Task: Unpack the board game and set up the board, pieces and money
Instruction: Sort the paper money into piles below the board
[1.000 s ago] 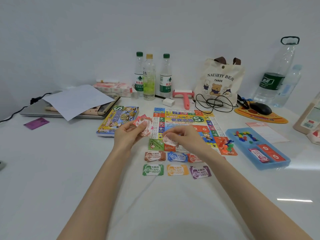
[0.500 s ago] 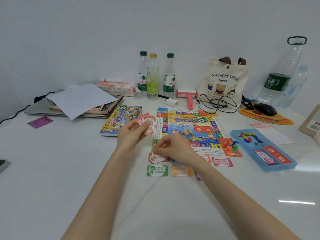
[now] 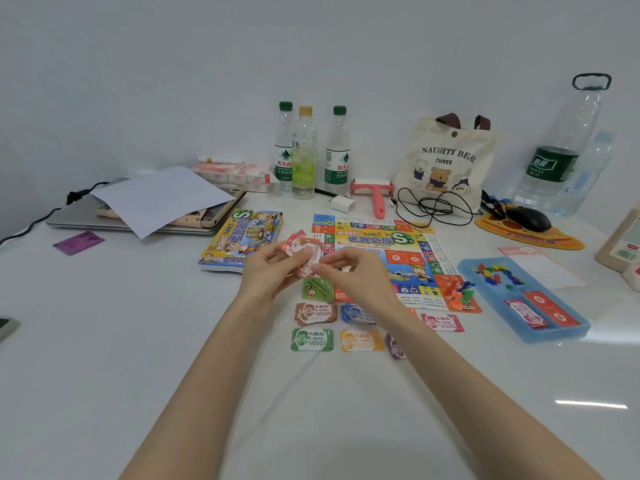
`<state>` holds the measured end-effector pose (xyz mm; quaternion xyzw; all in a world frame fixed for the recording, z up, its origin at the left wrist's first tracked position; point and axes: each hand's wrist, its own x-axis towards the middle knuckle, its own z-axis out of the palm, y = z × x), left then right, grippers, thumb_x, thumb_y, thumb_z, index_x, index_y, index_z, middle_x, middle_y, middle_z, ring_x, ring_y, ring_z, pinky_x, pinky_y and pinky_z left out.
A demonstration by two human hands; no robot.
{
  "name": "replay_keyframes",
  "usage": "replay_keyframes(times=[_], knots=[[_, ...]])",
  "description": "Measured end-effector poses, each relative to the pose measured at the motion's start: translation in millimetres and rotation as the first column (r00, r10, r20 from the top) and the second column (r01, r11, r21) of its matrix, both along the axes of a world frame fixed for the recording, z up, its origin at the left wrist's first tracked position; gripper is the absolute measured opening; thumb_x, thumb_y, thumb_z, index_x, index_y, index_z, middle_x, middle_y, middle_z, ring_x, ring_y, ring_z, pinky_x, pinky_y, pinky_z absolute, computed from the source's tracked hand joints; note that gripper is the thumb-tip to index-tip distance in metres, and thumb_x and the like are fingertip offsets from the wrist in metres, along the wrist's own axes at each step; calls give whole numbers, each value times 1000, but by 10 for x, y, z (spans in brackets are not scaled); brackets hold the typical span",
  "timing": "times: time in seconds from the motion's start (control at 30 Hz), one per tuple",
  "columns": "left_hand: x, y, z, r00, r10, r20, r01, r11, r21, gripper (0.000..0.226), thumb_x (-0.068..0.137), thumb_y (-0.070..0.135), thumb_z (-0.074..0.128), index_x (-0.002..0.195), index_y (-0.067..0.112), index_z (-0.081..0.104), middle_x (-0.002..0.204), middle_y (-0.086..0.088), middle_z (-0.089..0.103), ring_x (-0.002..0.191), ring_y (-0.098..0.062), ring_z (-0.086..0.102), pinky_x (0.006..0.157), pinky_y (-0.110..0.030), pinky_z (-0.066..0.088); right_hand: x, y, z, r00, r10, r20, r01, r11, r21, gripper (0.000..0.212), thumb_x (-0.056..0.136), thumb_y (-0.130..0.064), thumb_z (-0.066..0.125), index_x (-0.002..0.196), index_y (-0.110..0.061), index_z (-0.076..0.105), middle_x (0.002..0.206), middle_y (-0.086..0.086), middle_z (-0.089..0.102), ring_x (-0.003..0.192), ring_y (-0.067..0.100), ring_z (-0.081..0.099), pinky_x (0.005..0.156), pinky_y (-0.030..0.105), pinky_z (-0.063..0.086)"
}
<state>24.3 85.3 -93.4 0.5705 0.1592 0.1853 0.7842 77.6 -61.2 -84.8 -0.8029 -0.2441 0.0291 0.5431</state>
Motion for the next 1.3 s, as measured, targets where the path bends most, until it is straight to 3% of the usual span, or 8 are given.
replay_keyframes(times=[0.2, 0.33, 0.43, 0.6, 0.77, 0.93, 1.1, 1.3], knots=[[-12, -33, 10, 995, -91, -32, 91, 996, 10, 38, 71, 11, 79, 107, 5, 67, 97, -10, 74, 83, -19, 71, 76, -27, 59, 17, -22, -21, 994, -7, -107, 17, 995, 97, 26, 76, -27, 80, 98, -21, 67, 84, -4, 72, 62, -14, 59, 53, 3, 40], [-23, -61, 33, 994, -108, -34, 108, 994, -3, 23, 75, 11, 77, 96, 7, 69, 84, -7, 74, 71, -15, 69, 67, -22, 58, 51, -39, -19, 993, -39, -111, 53, 991, 123, 13, 77, -26, 80, 81, -23, 69, 79, -4, 71, 74, 1, 65, 70, 15, 49], [-26, -72, 58, 993, -117, -30, 116, 992, -39, 24, 77, 9, 75, 100, 5, 68, 83, -7, 75, 70, -13, 71, 66, -21, 58, 67, -37, -12, 988, -48, -150, 68, 989, 133, 10, 79, -24, 78, 83, -19, 70, 85, 0, 72, 84, 10, 67, 77, 21, 52], [-39, -66, 81, 990, -139, -23, 137, 988, -76, 19, 81, 2, 70, 100, 6, 67, 80, -5, 75, 69, -10, 71, 61, -18, 56, 57, -73, 12, 981, -38, -189, 68, 986, 153, 10, 88, -23, 68, 80, -18, 71, 78, -8, 71, 74, 0, 65, 66, 9, 45], [-26, -59, 67, 997, -82, -12, 82, 997, -11, 19, 78, 1, 72, 96, 6, 67, 79, -5, 75, 68, -10, 71, 64, -19, 57, 81, -104, 0, 980, -41, -192, 65, 990, 123, 7, 88, -25, 69, 89, -18, 71, 87, -4, 72, 84, 5, 66, 66, 12, 44], [-13, -62, 57, 998, -54, -27, 55, 997, 44, 22, 76, 2, 75, 96, 6, 68, 83, -6, 75, 71, -11, 71, 65, -20, 58, 70, -135, 35, 982, -97, -161, 128, 972, 196, 9, 83, -23, 74, 88, -22, 67, 84, -3, 72, 79, 5, 66, 60, 9, 45], [-18, -38, 38, 1000, -17, -10, 17, 999, 32, 26, 77, 3, 75, 101, 3, 67, 89, -9, 75, 76, -14, 72, 67, -22, 58, 81, -192, 53, 979, -49, -196, 88, 976, 197, 24, 83, -20, 74, 105, -25, 66, 85, -3, 74, 83, 2, 68, 60, 8, 43], [-16, -89, 48, 998, -56, 20, 56, 998, 11, 29, 76, 4, 75, 104, 3, 67, 95, -10, 75, 79, -16, 72, 68, -22, 58, 78, -137, -11, 986, -58, -157, 86, 981, 175, 15, 78, -25, 79, 91, -22, 74, 86, -3, 74, 86, 10, 69, 81, 25, 55]])
